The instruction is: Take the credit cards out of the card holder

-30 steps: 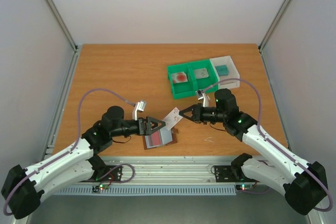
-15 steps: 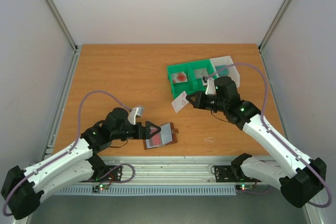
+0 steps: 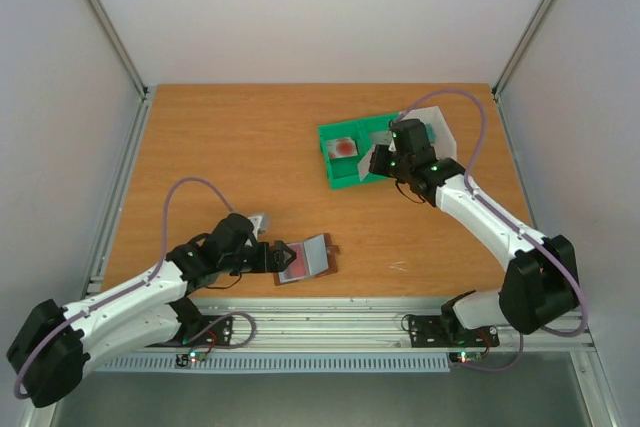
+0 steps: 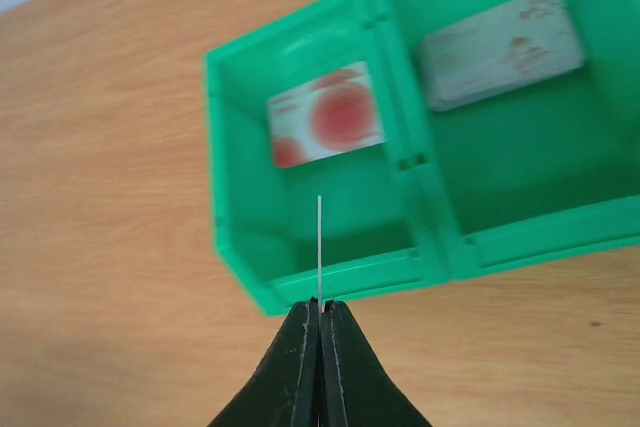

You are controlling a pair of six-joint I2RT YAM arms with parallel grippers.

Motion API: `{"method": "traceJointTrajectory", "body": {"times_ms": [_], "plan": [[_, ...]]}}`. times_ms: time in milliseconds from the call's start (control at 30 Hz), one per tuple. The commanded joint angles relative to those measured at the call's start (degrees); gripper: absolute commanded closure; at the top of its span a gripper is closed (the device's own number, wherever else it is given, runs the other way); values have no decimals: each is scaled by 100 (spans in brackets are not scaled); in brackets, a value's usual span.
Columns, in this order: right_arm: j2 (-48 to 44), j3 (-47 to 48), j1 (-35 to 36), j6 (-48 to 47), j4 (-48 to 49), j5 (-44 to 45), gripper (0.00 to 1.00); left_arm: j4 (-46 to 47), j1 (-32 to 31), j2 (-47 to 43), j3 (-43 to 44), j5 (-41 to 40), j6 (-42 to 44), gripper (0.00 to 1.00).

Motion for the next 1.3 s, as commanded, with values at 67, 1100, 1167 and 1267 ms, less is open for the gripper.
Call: {"method": "traceJointTrajectory", "body": {"times_ms": [67, 1100, 1167, 1267], "plan": [[384, 526, -454, -441, 249, 759, 99, 1242, 8, 120, -647, -196, -122, 1], [2756, 1718, -1551, -766, 1404, -451, 99, 1227, 0, 898, 93, -865, 100, 1], [2914, 1879, -1577, -713, 1327, -568, 99, 1112, 6, 810, 175, -908, 112, 1], [3106, 1967, -1625, -638, 1288, -716, 99, 840, 3, 806, 262, -1181, 105, 1]]}}
